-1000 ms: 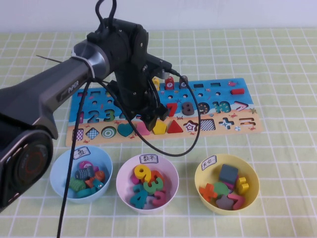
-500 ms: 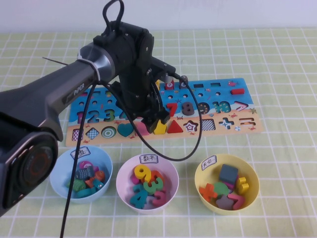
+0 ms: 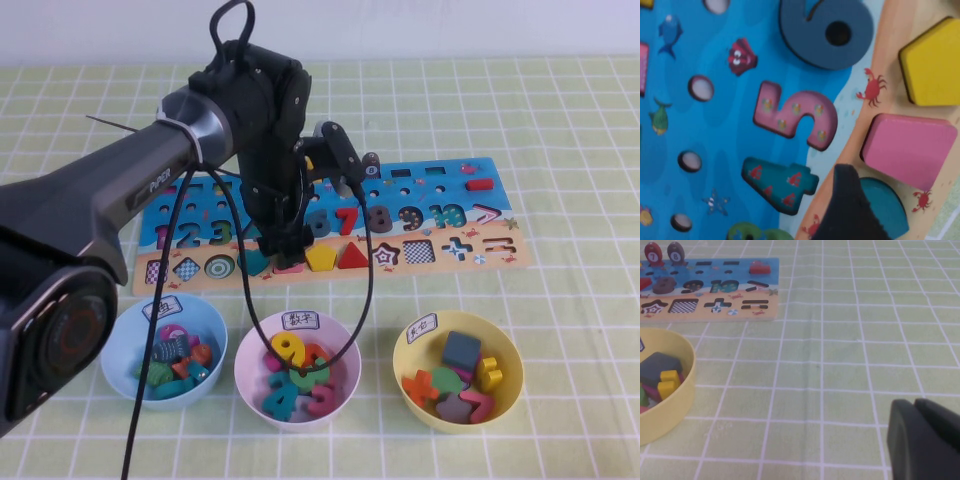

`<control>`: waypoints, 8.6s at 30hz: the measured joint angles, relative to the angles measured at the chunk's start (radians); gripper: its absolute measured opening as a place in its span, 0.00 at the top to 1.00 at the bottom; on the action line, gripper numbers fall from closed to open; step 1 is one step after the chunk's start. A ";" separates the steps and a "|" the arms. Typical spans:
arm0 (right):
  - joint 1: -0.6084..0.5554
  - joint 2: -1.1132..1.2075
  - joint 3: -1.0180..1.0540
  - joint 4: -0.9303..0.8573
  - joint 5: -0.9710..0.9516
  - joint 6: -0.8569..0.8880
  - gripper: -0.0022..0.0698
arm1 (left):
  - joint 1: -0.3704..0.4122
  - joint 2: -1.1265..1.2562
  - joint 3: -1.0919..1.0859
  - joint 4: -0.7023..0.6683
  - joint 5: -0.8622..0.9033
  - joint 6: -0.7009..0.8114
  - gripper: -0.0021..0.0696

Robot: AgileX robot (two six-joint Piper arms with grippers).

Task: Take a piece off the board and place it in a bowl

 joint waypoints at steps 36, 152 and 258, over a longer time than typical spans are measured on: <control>0.000 0.000 0.000 0.000 0.000 0.000 0.99 | 0.008 0.037 -0.004 -0.073 -0.015 0.348 0.41; 0.000 0.000 0.000 0.000 0.000 0.000 0.99 | 0.068 -0.042 -0.017 -0.116 0.001 0.292 0.58; 0.000 0.000 0.000 0.000 0.000 0.000 0.99 | -0.253 -0.783 0.471 -0.064 -0.378 -0.176 0.97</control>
